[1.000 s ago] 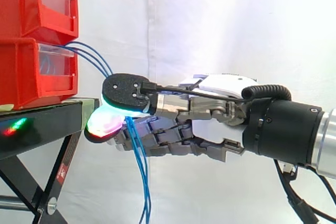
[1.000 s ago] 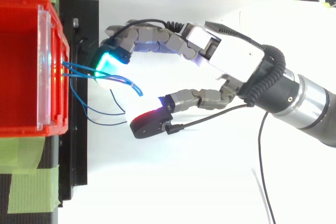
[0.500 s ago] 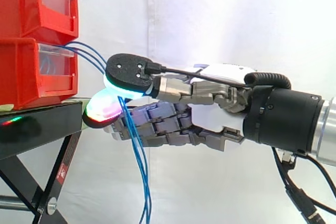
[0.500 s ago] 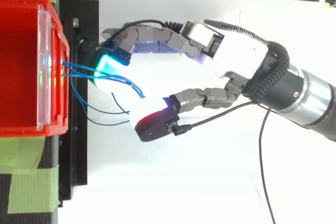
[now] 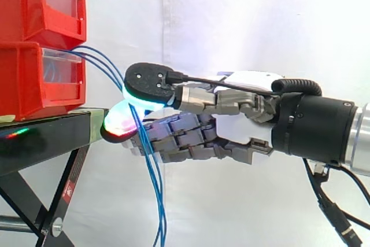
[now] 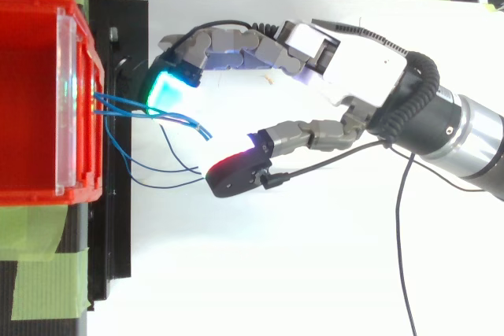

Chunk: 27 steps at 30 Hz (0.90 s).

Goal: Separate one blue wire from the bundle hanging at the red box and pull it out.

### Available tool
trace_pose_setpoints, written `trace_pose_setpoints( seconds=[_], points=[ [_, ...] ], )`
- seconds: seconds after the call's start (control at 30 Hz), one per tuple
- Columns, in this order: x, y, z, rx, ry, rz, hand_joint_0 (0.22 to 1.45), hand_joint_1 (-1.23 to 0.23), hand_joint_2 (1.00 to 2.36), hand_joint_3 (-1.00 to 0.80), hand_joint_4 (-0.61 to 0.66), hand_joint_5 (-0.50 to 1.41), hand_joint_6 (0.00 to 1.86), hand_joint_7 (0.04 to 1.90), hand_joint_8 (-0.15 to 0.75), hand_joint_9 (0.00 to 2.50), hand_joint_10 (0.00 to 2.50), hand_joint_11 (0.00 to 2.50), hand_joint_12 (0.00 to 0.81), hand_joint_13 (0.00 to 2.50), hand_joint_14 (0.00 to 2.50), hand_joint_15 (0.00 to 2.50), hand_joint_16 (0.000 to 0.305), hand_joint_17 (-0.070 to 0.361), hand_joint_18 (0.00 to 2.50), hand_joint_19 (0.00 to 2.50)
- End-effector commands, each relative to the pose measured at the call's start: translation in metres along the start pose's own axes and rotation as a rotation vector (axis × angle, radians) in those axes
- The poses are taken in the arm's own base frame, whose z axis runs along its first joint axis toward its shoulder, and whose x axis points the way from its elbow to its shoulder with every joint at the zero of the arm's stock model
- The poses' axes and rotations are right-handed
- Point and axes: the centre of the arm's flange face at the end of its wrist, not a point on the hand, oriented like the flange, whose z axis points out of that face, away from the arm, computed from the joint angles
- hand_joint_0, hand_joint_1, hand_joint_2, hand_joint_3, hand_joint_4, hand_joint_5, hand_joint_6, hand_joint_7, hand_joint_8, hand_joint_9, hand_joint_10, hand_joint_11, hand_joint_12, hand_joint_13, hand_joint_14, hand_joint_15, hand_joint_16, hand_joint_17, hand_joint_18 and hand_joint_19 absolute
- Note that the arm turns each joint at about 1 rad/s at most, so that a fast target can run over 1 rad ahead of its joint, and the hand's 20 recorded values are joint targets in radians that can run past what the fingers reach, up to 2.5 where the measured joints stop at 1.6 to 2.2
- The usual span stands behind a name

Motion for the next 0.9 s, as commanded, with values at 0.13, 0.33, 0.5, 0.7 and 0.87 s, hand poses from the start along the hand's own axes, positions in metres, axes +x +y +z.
trace_pose_setpoints(
  seconds=[0.13, 0.33, 0.5, 0.7, 0.87],
  points=[
    [-0.008, 0.0, 0.003, -0.013, 0.015, -0.001, 0.55, -0.63, 1.0, -0.5, 0.3, -0.15, 0.5, 1.04, 0.277, 0.52, 0.0, 0.18, 0.349, 0.36, 0.01, 0.19, 0.054, 0.121, 0.18, 0.26],
    [-0.015, 0.001, 0.005, -0.021, 0.019, -0.001, 0.55, -0.63, 1.0, -0.5, 0.3, -0.15, 0.5, 1.04, 0.276, 0.52, 0.01, 0.17, 0.35, 0.37, 0.01, 0.2, 0.053, 0.12, 0.19, 0.26],
    [-0.026, 0.013, 0.005, -0.017, 0.018, -0.008, 0.55, -0.63, 1.0, -0.5, 0.3, -0.15, 0.5, 1.04, 0.278, 0.52, 0.0, 0.17, 0.351, 0.37, 0.01, 0.19, 0.054, 0.121, 0.19, 0.27],
    [-0.032, 0.013, 0.0, 0.025, 0.035, -0.035, 0.55, -0.64, 1.0, -0.5, 0.3, -0.15, 0.5, 1.06, 0.279, 0.52, 0.01, 0.19, 0.35, 0.38, 0.01, 0.2, 0.053, 0.119, 0.2, 0.27],
    [-0.031, 0.012, -0.001, 0.035, 0.042, -0.051, 0.56, -0.67, 1.0, -0.5, 0.29, -0.15, 0.5, 1.07, 0.278, 0.52, 0.01, 0.18, 0.349, 0.38, 0.01, 0.2, 0.053, 0.12, 0.22, 0.27]
  ],
)
